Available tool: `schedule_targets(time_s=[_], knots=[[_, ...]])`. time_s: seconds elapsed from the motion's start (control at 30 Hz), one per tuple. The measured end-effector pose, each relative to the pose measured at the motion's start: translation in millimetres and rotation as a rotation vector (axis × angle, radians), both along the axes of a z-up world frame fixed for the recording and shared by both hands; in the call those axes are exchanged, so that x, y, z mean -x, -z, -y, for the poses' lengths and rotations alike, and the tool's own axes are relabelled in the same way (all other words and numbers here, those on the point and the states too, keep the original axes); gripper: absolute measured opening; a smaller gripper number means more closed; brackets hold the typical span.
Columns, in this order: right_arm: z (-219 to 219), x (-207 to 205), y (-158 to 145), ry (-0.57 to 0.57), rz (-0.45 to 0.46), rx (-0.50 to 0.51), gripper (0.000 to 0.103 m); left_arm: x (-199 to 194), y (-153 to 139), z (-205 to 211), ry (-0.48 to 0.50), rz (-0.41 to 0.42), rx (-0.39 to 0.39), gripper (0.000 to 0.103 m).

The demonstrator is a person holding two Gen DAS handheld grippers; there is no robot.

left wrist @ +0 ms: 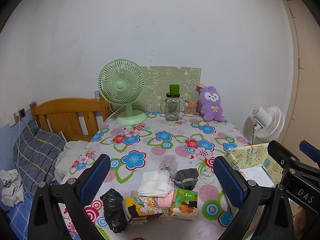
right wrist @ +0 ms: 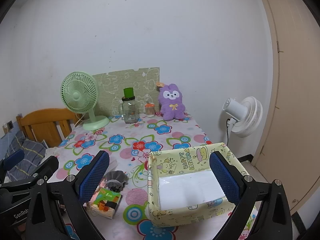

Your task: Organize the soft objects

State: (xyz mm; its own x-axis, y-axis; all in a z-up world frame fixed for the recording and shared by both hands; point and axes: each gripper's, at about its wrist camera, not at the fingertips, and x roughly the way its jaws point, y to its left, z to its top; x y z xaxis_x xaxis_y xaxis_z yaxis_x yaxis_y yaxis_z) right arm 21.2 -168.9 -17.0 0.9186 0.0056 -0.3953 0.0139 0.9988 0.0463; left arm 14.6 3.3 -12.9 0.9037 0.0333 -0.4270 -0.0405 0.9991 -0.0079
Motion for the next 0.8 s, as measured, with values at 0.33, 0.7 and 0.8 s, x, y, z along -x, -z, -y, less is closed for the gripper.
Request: schedule_targets(time_s=[0.33,0.7,0.8], knots=[[1.2,0.2,-0.9,0.001,0.002,0.001,0.101,-0.8,-0.3,-0.1,-0.004,-0.009,0.003,0.103],[1.7,0.3,-1.5,0.001,0.002,0.002,0.101,-0.5,-0.5,-3.5,0.018,0.002,0.016,0.103],[1.7,0.1,-1.3,0.003,0.001,0.003,0.101,-1.0,0.3,-4.0,0.030,-0.001,0.026,0.103]])
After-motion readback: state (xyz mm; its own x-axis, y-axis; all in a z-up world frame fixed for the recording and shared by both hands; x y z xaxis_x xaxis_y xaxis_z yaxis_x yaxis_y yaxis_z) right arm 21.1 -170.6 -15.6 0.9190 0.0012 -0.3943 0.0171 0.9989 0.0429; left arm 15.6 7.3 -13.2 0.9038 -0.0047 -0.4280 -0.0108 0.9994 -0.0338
